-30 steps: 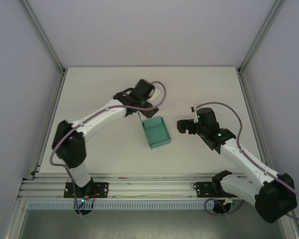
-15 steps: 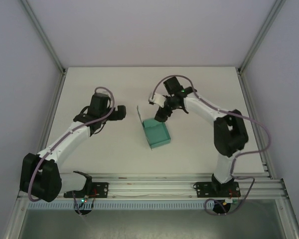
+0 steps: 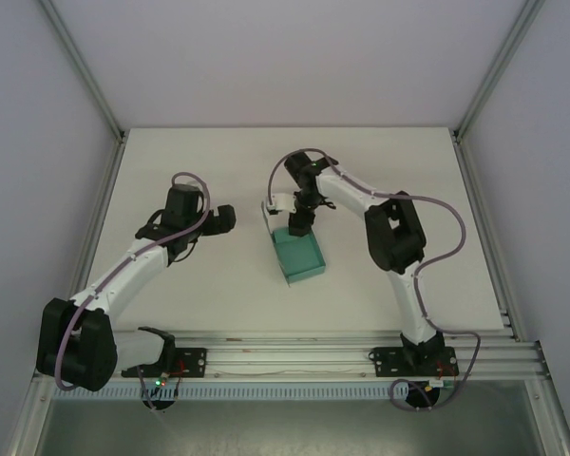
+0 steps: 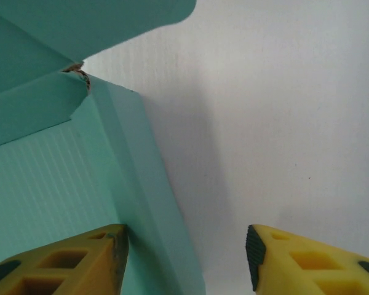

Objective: Assemble paper box

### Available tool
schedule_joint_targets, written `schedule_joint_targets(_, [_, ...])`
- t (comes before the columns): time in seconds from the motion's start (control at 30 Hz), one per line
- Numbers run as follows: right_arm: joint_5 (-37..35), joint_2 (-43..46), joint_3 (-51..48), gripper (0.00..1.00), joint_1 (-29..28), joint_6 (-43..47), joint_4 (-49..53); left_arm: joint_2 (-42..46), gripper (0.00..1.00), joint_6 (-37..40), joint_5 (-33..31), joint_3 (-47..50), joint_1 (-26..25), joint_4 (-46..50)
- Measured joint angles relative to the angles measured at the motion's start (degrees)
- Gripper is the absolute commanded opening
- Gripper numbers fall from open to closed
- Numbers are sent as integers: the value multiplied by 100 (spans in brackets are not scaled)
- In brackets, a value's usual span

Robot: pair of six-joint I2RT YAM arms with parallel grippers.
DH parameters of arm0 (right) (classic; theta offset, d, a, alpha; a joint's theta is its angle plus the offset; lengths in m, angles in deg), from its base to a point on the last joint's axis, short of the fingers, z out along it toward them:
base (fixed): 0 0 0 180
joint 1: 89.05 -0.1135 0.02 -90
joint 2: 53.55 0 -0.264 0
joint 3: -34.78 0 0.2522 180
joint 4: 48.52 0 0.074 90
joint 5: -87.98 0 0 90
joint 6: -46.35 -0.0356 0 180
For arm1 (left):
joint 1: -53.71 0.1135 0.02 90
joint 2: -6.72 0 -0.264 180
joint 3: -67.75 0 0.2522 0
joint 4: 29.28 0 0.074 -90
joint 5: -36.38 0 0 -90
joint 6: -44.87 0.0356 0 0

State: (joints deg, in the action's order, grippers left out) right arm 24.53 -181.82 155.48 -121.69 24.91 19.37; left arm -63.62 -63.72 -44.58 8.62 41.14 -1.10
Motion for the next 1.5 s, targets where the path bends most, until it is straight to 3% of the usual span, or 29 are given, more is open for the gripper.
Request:
schedule_joint_targets(0.17, [-98,-264,302,43,-11,35,184,0,100,2,0,13,0,-9])
schedule_joint_targets(0.4, [-129,-468,494,16,-96,-85,262,-22,100,11,0,17,0,-11])
schedule_joint_targets(0.5, [-131,-496,496,14,-111,-232,258,-31,100,20,0,17,0,-11])
schedule_joint_targets(0.73, [-542,-426,310,1,-247,-935,-68,-39,100,22,-4,46,0,-15])
schedule_joint_targets(1.0, [-1993,-35,-391,0,-673,-1932,-905,2,100,-2,-166,98,24,-11])
schedule_joint_targets(1.27, [-3613,295,-1320,0,-927,-3292,-1845,678,100,-369,-885,122,37,125])
schedule_joint_targets(1.5, [-4465,345,-1609,1,-955,-4586,-1882,1283,100,-505,-1167,122,37,199])
